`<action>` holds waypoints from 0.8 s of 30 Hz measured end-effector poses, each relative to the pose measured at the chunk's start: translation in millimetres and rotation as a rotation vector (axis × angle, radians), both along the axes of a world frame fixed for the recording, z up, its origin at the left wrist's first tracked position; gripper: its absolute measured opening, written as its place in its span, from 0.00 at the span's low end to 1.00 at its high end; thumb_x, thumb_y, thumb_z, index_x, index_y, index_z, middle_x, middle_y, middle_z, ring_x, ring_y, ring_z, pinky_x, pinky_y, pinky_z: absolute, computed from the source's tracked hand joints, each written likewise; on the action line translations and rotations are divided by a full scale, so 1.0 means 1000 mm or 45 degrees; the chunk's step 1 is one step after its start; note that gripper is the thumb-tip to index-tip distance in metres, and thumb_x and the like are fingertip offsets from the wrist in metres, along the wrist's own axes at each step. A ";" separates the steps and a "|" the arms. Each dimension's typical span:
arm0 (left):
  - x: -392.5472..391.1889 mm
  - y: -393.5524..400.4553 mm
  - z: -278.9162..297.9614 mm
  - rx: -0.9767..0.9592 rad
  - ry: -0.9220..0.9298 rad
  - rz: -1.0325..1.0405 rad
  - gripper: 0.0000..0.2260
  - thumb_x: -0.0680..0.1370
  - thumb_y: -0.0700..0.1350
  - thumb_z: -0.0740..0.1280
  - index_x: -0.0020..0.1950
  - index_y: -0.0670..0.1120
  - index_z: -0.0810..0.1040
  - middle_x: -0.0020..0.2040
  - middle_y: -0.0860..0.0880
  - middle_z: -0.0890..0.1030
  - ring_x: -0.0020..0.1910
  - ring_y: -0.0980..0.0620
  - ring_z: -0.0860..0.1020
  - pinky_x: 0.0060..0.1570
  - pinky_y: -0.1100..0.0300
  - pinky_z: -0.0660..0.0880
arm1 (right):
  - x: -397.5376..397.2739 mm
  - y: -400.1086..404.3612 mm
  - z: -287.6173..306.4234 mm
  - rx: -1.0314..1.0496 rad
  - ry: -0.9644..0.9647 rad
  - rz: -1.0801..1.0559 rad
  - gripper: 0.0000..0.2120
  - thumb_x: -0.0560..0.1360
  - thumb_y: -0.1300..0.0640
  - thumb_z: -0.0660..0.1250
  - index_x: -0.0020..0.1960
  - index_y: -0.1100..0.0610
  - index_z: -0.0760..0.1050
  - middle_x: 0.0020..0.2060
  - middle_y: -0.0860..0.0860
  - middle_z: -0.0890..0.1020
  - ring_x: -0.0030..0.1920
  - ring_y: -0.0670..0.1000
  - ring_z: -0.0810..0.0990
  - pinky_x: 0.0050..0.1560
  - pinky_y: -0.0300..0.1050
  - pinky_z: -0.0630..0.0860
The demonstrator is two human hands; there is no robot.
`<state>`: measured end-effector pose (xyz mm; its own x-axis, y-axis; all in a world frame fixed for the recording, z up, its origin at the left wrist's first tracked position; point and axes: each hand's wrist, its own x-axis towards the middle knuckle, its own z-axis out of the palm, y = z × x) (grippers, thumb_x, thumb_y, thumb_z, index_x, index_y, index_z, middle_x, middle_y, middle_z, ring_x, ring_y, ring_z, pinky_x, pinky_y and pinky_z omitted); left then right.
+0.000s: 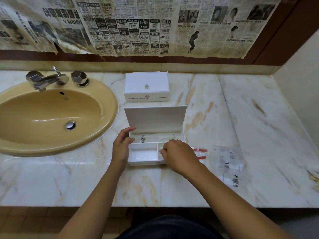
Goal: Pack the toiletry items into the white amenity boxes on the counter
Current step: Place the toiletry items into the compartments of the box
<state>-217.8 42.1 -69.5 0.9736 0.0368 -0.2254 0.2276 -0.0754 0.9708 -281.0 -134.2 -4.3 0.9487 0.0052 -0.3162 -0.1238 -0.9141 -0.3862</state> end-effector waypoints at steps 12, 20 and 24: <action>0.000 0.001 -0.002 0.009 0.012 0.004 0.20 0.76 0.32 0.61 0.52 0.56 0.80 0.56 0.60 0.79 0.59 0.63 0.74 0.54 0.67 0.69 | 0.003 -0.015 0.009 0.081 -0.106 -0.038 0.14 0.79 0.48 0.61 0.48 0.55 0.81 0.45 0.50 0.82 0.46 0.51 0.78 0.44 0.44 0.74; 0.001 0.002 -0.003 0.022 0.006 -0.011 0.20 0.76 0.32 0.60 0.55 0.54 0.80 0.57 0.58 0.79 0.60 0.61 0.74 0.55 0.67 0.69 | 0.015 -0.055 0.015 0.151 -0.354 -0.339 0.08 0.77 0.56 0.63 0.50 0.55 0.81 0.45 0.49 0.82 0.45 0.50 0.78 0.46 0.45 0.76; 0.001 0.001 -0.003 0.029 0.003 -0.007 0.19 0.76 0.31 0.60 0.56 0.53 0.80 0.58 0.56 0.79 0.61 0.58 0.74 0.56 0.67 0.69 | 0.015 -0.071 -0.002 0.105 -0.259 -0.425 0.09 0.77 0.60 0.63 0.54 0.53 0.80 0.51 0.49 0.80 0.50 0.51 0.78 0.49 0.43 0.73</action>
